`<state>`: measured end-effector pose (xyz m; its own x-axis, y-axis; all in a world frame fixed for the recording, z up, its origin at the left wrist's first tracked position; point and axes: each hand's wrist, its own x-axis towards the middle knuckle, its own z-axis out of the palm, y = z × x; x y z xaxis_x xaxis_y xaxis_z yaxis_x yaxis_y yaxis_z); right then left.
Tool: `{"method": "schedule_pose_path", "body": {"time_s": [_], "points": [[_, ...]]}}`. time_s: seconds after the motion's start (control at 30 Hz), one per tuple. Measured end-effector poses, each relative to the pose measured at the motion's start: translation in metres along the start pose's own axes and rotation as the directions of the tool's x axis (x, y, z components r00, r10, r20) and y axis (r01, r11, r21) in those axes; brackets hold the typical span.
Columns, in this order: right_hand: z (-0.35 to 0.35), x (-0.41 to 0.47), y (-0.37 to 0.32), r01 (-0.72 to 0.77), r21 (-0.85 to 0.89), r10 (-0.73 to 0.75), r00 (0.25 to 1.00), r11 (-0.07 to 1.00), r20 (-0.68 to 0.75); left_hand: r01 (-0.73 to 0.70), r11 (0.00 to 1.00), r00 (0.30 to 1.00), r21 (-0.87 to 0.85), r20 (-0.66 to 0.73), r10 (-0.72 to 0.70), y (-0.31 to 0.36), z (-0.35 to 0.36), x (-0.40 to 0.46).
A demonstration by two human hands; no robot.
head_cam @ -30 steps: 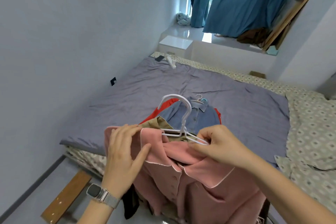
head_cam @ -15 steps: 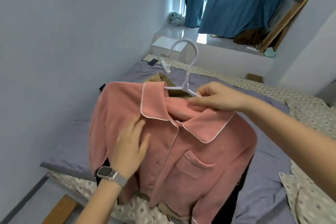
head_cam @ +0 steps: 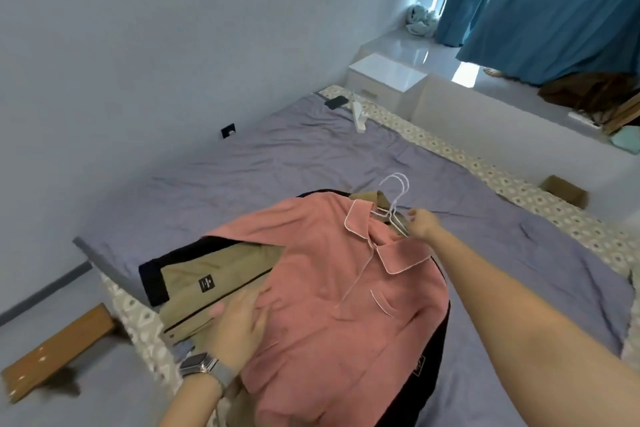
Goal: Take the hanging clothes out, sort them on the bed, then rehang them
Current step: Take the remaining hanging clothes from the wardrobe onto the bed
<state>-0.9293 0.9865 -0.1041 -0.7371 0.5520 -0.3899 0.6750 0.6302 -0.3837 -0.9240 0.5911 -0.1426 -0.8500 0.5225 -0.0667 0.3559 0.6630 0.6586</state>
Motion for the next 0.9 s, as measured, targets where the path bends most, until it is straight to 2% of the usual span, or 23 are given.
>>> {"method": "schedule_pose_path", "body": {"time_s": [0.1,0.23,0.37,0.53,0.6,0.7,0.9], "points": [[0.031,-0.013,0.005,0.054,-0.114,-0.044,0.995,0.992,0.095,0.038,0.999,0.999,0.033,0.002,-0.038,0.006,0.01,-0.014],[0.085,-0.077,-0.004,0.167,-0.136,-0.124,0.952,0.976,0.281,0.039,0.987,0.999,0.155,0.026,-0.043,0.008,0.003,-0.029],[0.112,-0.135,-0.033,0.249,-0.133,-0.209,0.943,0.959,0.258,0.065,0.975,0.996,0.215,0.044,-0.076,-0.017,-0.026,-0.052],[0.131,-0.217,-0.117,0.352,-0.196,-0.302,0.921,0.915,0.247,0.123,0.944,0.99,0.306,0.028,-0.138,-0.065,-0.102,-0.13],[0.146,-0.254,-0.166,0.455,-0.233,-0.393,0.879,0.86,0.269,0.196,0.928,0.976,0.318,0.031,-0.216,-0.094,-0.142,-0.176],[0.178,-0.309,-0.249,0.622,-0.265,-0.552,0.78,0.737,0.295,0.346,0.883,0.936,0.318,-0.06,-0.346,-0.146,-0.204,-0.246],[0.26,-0.422,-0.407,0.823,-0.316,-0.68,0.569,0.473,0.463,0.634,0.737,0.772,0.232,-0.24,-0.588,-0.226,-0.308,-0.387]]}}
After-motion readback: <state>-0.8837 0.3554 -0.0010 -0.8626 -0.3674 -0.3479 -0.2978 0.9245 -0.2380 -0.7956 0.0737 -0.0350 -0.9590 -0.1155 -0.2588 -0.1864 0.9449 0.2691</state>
